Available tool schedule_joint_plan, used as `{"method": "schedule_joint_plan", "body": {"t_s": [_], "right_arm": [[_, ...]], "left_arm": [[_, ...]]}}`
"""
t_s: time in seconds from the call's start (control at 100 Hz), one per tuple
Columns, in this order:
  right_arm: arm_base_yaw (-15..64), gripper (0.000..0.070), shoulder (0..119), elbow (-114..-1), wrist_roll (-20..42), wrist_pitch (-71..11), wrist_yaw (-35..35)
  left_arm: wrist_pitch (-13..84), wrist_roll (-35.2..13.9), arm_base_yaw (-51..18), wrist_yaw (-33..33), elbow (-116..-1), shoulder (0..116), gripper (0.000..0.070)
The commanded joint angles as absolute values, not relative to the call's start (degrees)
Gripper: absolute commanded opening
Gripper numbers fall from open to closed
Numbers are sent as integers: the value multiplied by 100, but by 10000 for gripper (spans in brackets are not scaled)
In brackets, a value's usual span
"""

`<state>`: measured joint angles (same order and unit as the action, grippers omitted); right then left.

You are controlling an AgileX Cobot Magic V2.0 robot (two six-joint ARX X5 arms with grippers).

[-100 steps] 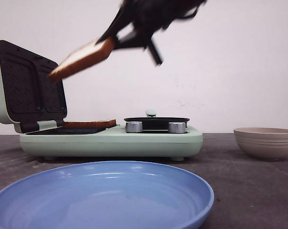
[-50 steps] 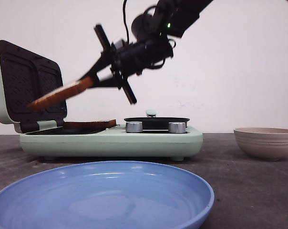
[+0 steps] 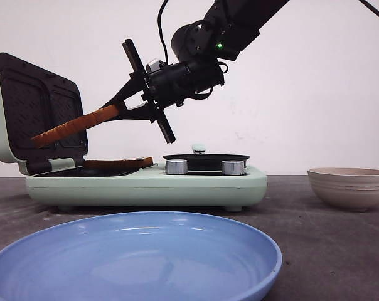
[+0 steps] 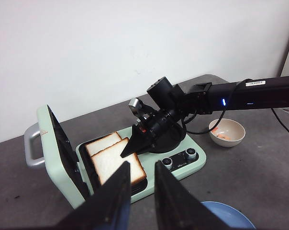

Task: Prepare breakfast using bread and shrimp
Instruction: 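Carry the bread with the right gripper onto the other sandwich plate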

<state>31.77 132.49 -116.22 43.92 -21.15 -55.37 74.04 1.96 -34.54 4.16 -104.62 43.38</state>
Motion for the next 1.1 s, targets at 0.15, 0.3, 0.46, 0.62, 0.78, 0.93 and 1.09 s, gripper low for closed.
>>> {"method": "schedule_joint_plan", "body": {"t_s": [0.15,0.3,0.46,0.62,0.78,0.93,1.09], "right_arm": [[3216,0,13620,-11808,4650,-2078,-5717],[3210,0,13651,-11808,4609,-2167,-5625],[3168,0,13651,-11808,4637,-2213,-5592],[3159,0,13668,-11808,4630,-2252,-5562],[3157,39,13708,-11808,4670,-2237,-5548],[3159,264,13714,-11808,4764,-2235,-5489],[3164,382,13714,-11808,4849,-2230,-5238]], "left_arm": [[7371,233,-3494,408,-10556,4359,11],[7397,228,-3496,405,-10556,4357,11],[7443,228,-3496,405,-10556,4357,11],[7441,228,-3496,405,-10556,4357,11],[7448,228,-3496,405,-10556,4359,11],[7505,228,-3496,405,-10556,4359,11],[7524,228,-3496,405,-10556,4357,11]]}}
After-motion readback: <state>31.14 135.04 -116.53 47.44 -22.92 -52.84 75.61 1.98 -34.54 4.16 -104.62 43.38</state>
